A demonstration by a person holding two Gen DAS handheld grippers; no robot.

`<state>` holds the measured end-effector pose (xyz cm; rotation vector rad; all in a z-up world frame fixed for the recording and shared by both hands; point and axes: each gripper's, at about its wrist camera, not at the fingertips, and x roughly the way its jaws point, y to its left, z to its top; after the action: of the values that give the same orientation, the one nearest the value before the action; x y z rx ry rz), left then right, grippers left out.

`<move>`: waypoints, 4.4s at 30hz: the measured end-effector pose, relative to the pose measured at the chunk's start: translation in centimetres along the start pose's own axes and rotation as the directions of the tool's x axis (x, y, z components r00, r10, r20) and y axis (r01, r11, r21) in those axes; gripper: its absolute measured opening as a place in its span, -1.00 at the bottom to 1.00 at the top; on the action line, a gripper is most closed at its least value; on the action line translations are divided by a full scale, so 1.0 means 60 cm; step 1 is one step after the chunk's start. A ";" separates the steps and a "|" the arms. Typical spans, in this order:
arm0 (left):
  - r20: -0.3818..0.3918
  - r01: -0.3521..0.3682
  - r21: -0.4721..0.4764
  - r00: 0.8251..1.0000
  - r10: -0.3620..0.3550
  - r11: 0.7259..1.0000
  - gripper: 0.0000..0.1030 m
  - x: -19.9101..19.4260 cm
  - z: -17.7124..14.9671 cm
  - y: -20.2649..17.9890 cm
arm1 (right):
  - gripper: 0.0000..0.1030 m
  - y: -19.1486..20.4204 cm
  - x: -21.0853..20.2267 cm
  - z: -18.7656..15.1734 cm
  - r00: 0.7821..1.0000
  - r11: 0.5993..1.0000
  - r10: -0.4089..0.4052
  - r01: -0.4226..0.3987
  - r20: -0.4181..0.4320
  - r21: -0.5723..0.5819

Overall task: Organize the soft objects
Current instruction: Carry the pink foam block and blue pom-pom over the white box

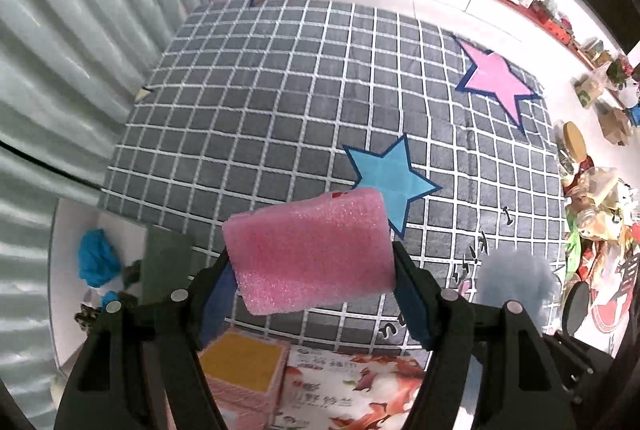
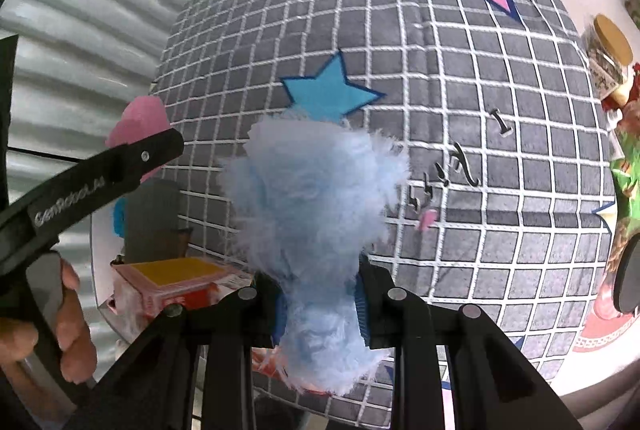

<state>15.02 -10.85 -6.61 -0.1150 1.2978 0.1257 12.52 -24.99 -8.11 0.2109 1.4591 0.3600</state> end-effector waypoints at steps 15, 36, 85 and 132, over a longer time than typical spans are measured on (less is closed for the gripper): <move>0.090 0.081 0.090 0.992 -0.089 0.993 0.46 -0.100 -0.062 0.056 | -0.44 0.074 -0.053 -0.050 0.997 1.000 -0.023 0.022 0.075 0.006; 0.141 0.045 0.054 0.989 -0.052 0.998 0.46 -0.181 -0.204 0.257 | -0.44 0.222 -0.056 -0.169 0.999 0.996 0.012 -0.008 0.042 -0.094; 0.050 -0.064 -0.216 0.996 0.077 0.974 0.46 -0.109 -0.305 0.529 | -0.44 0.544 0.087 -0.154 0.994 0.904 -0.018 -0.028 -0.104 -0.426; -0.071 -0.082 -0.233 0.995 0.067 0.969 0.46 0.020 -0.212 0.521 | -0.44 0.539 0.198 -0.045 0.984 0.931 -0.036 -0.031 -0.177 -0.364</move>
<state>-1.69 18.07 -11.61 -0.2749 1.3466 0.3434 7.15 9.12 -7.96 -0.1284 1.5404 0.6550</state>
